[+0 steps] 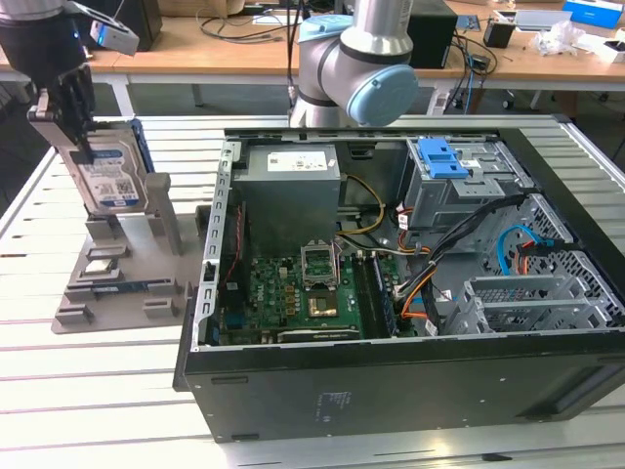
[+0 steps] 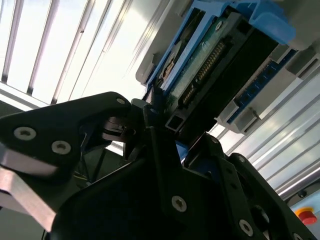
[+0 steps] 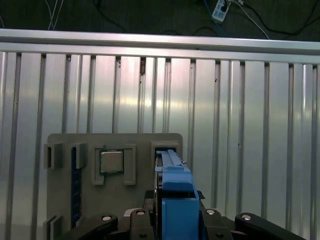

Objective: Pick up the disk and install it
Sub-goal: 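Pick up the disk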

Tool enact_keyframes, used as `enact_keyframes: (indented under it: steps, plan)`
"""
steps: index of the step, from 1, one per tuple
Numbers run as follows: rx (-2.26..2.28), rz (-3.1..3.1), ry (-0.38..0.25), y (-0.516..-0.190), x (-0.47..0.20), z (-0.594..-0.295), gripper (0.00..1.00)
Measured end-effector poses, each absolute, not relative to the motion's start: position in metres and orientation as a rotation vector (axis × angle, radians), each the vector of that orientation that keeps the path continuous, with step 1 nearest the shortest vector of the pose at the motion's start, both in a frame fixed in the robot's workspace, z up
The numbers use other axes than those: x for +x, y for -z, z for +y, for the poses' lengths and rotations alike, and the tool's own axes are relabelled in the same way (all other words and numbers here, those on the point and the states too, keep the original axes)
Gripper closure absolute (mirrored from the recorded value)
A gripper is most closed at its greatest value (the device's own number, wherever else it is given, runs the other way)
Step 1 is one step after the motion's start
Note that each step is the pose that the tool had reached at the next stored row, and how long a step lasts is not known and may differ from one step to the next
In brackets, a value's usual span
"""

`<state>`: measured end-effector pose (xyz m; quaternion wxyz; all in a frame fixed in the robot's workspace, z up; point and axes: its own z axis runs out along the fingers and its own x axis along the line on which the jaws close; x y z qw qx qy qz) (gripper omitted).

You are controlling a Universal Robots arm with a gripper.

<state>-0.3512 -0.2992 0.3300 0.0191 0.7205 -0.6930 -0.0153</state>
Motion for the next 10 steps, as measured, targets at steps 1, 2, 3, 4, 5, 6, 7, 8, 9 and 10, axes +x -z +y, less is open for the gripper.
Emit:
enact_keyframes:
  steps: [1, 2, 3, 4, 5, 6, 7, 8, 9, 10]
  plan:
    - [2.237, -2.151, 0.048, -0.335, -0.351, -0.299, 0.64]
    - [2.237, -2.151, 0.048, -0.338, -0.351, -0.299, 0.64]
    - [2.237, -2.151, 0.047, -0.34, -0.351, -0.299, 0.64]
    - [2.236, -2.151, 0.048, -0.344, -0.351, -0.299, 0.64]
    - [2.237, -2.151, 0.048, -0.347, -0.351, -0.298, 0.64]
    - [2.237, -2.151, 0.048, -0.349, -0.351, -0.298, 0.64]
    - [2.236, -2.151, 0.048, -0.351, -0.351, -0.298, 0.64]
    - [2.236, -2.151, 0.048, -0.353, -0.351, -0.298, 0.64]
    - [2.237, -2.151, 0.048, -0.356, -0.351, -0.298, 0.64]
    - [2.237, -2.151, 0.048, -0.358, -0.351, -0.298, 0.64]
